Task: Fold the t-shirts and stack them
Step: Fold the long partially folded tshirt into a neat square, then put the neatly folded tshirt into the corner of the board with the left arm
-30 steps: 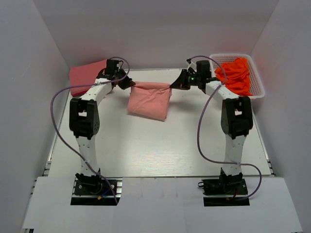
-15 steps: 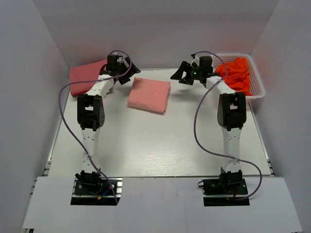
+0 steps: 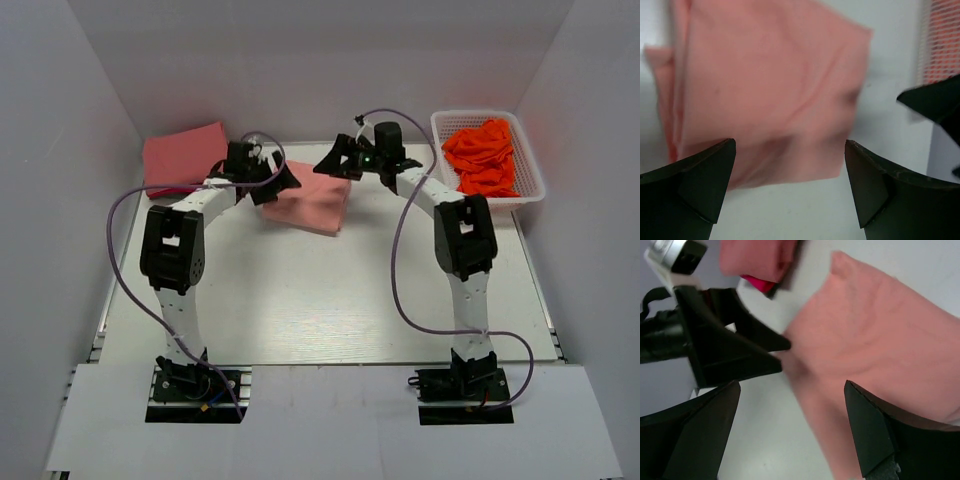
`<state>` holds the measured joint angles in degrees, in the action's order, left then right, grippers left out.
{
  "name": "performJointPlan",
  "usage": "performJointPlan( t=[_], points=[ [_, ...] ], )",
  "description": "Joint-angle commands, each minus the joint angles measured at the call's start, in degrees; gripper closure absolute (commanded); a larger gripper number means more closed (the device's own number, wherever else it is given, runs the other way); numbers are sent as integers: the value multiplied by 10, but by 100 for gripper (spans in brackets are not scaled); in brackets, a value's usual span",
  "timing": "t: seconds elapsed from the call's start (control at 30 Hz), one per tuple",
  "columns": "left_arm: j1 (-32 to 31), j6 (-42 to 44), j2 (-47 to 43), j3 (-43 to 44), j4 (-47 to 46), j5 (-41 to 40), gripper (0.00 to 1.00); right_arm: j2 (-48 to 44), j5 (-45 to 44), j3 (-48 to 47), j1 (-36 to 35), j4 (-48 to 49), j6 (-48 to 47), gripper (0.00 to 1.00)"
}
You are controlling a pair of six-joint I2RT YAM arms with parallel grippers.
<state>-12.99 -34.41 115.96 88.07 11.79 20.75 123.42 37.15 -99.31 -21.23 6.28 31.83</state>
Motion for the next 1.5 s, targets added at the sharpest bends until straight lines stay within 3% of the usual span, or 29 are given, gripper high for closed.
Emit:
performJointPlan(
  t=[0.0,0.17,0.3,0.57,0.73,0.87,0.93,1.03,1.27,1.33,1.47],
  points=[
    [3,10,-11,-45,-18,1,0,80,-7,-41,9,23,58,10],
    [3,9,34,-96,-23,34,0,148,-4,-31,8,44,86,10],
    [3,9,31,-162,-23,55,0,129,2,33,4,54,68,10],
    [-8,-6,-117,-356,-8,31,0,-17,-28,227,-15,55,3,10],
    [-21,-18,-286,-479,37,50,0,-143,-44,364,-38,37,-40,10],
    [-27,7,-397,-455,114,-32,0,-222,-80,392,-45,-12,-76,10],
    [-21,8,-418,-430,126,-107,0,-240,-88,390,-46,-21,-83,10],
    [-14,-6,-423,-405,114,-156,0,-270,-102,367,-45,-40,-94,10],
    [-21,101,-267,-312,74,-71,0,-309,-109,345,-43,-80,-114,10],
    [-21,120,-230,-285,74,-78,8,-317,-103,349,-43,-82,-115,10],
    [-21,150,-174,-278,42,-126,12,-317,-127,343,-40,-123,-144,10]
  ],
)
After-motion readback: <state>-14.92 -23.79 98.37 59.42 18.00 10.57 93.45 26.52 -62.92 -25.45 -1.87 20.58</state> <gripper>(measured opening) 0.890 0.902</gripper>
